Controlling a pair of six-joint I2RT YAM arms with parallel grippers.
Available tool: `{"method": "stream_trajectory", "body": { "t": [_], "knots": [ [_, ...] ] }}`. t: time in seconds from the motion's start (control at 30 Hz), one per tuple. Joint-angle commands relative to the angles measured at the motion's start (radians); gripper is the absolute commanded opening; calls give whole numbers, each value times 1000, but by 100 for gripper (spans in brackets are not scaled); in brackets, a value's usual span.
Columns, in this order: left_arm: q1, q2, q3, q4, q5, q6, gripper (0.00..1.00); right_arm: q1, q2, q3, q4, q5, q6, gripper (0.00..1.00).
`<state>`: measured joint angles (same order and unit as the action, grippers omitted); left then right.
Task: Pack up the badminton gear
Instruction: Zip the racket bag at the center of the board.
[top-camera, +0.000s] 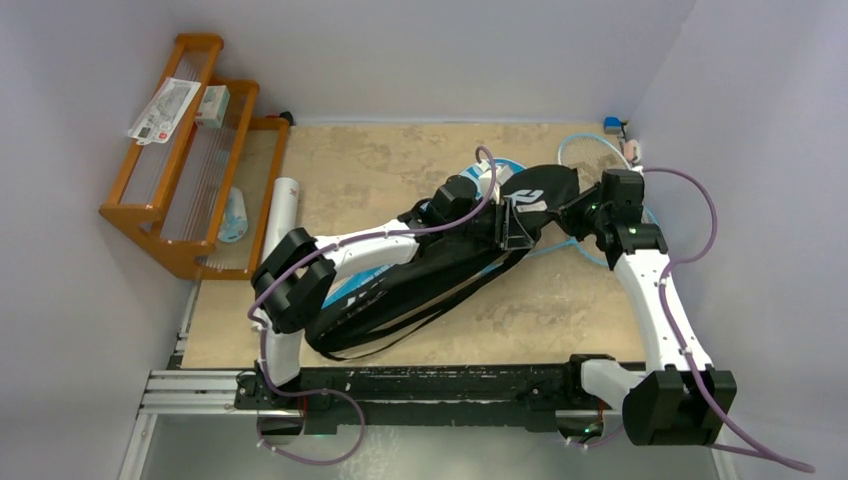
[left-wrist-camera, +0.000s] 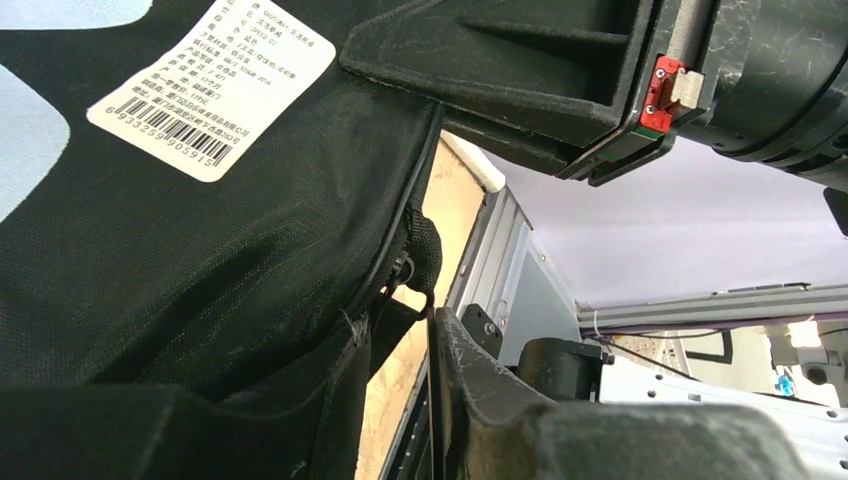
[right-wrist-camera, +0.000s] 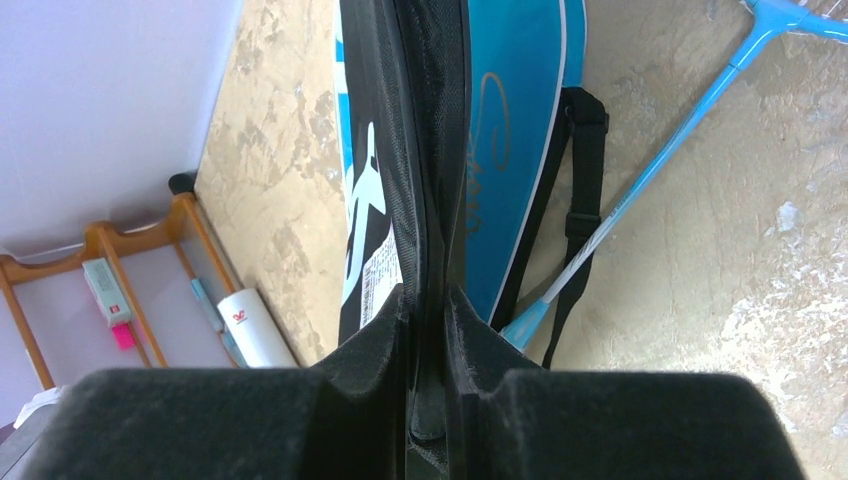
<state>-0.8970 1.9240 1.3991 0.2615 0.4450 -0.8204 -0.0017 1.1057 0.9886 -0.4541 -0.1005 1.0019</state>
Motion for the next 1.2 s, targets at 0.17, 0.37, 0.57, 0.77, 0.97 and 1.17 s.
{"method": "stream_trajectory", "body": {
  "t": [0.17, 0.37, 0.57, 0.77, 0.97, 1.17],
  "knots": [
    [16, 18, 9, 108, -120, -21, 3, 8, -65, -28, 23, -108, -7, 6],
    [21, 5, -3, 69, -146, -2, 0, 9, -62, -50, 6, -65, 9, 5],
    [20, -13, 33, -104, -158, 64, 0, 8, -10, -7, -14, 76, -6, 4],
    [20, -38, 61, -366, -168, 182, 0, 9, 20, 18, -15, 172, -2, 3],
    [21, -141, -60, -528, -180, 256, 0, 8, 46, 46, -28, 252, 7, 5],
    [23, -263, -210, -588, -207, 260, 0, 8, 89, 71, -41, 273, 19, 6]
  ]
}}
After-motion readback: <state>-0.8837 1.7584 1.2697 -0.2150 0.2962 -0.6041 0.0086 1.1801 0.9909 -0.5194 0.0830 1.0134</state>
